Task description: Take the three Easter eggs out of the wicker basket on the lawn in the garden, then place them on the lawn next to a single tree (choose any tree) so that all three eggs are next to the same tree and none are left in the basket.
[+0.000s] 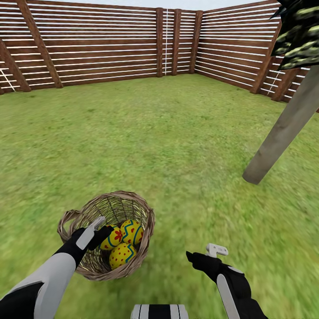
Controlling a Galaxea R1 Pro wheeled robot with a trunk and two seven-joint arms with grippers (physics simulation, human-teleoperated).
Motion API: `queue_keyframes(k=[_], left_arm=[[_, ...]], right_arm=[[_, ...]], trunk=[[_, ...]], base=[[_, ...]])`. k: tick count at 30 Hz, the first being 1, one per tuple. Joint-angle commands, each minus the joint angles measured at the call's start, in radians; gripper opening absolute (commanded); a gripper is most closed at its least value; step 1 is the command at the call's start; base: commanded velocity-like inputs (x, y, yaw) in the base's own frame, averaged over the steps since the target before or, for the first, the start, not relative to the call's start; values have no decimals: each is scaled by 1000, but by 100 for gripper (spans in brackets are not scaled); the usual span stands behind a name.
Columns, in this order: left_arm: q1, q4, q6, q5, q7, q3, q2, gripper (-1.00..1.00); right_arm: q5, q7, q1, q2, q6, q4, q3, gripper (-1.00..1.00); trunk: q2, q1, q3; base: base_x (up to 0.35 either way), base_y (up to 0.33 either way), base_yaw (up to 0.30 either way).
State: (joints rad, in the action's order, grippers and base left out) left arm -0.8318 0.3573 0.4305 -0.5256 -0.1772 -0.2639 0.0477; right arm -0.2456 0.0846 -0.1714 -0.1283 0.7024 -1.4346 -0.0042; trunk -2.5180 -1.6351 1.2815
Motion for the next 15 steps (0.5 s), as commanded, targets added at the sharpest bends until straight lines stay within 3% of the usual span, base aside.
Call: queue_keyframes(k=[1, 5, 6, 15], left_arm=[[1, -10, 7, 2, -9, 0, 0, 100], [1, -11, 7, 1, -9, 0, 0, 100], [1, -11, 7, 1, -9, 0, 0, -100], [0, -11, 7, 1, -10, 0, 0, -100]], right_arm=[[-11, 9, 0, -1, 4, -1, 0, 100], [-11, 9, 0, -1, 4, -1, 0, 100], [-11, 9, 0, -1, 4, -2, 0, 100], [-11, 8, 0, -1, 4, -3, 0, 100]], trunk=[[0, 0, 1], [0, 0, 1], [0, 0, 1], [0, 0, 1]], base=[[0, 0, 0], [0, 0, 0], [0, 0, 0], [0, 0, 0]])
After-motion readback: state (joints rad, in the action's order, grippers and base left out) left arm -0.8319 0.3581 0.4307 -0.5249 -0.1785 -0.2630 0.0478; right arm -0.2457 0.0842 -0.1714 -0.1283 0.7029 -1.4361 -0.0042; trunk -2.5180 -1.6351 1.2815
